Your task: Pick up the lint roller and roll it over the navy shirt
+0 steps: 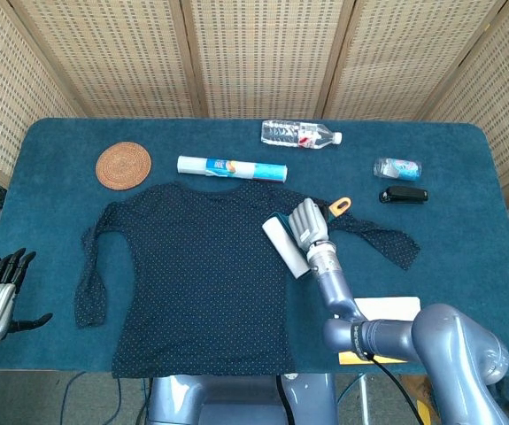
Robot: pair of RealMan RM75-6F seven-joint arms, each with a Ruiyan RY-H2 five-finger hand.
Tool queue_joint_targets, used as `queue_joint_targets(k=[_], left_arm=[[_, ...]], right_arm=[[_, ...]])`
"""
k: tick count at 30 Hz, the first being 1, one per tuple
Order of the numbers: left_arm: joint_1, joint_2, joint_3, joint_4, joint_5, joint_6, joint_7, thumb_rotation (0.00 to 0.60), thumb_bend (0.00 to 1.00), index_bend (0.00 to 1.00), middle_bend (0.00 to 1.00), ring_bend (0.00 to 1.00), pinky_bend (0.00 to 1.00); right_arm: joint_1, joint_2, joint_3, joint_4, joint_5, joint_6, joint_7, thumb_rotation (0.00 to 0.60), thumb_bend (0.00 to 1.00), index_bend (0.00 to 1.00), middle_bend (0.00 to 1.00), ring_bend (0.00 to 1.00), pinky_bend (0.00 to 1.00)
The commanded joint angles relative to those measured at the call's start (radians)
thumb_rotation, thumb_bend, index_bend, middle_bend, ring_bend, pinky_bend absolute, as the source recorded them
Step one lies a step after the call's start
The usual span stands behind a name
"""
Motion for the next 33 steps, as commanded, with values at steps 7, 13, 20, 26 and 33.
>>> queue_joint_targets(k=[7, 13, 20, 26, 33], left_arm=[[0.003, 0.003, 0.002, 0.002, 0.000, 0.002, -0.008, 0.600, 0.00, 0.00, 0.00, 0.00, 0.00], [0.004, 0.005, 0.003, 0.004, 0.002, 0.003, -0.017, 0.600, 0.00, 0.00, 0.00, 0.00, 0.00], [0.005, 0.007, 0.005, 0.003, 0.007, 0.007, -0.020, 0.600, 0.00, 0.00, 0.00, 0.00, 0.00], [0.007, 0.008, 0.006, 0.001, 0.009, 0.010, -0.020, 0.600, 0.00, 0.00, 0.00, 0.00, 0.00], [0.005, 0.006, 0.006, -0.001, 0.008, 0.007, -0.015, 0.600, 0.00, 0.00, 0.00, 0.00, 0.00]], right_arm=[[0.059, -0.097, 0.013, -0.149, -0.082, 0.029, -0.102, 0.600, 0.76, 0.73, 1.00, 1.00, 1.00], [0.080, -0.131, 0.012, -0.204, -0.110, 0.030, -0.139, 0.600, 0.76, 0.73, 1.00, 1.00, 1.00], [0.088, -0.147, -0.001, -0.232, -0.153, 0.024, -0.145, 0.600, 0.76, 0.73, 1.00, 1.00, 1.00], [0.087, -0.152, -0.015, -0.245, -0.188, 0.022, -0.143, 0.600, 0.76, 0.73, 1.00, 1.00, 1.00], [0.090, -0.159, -0.036, -0.291, -0.237, 0.020, -0.153, 0.600, 0.76, 0.73, 1.00, 1.00, 1.00]])
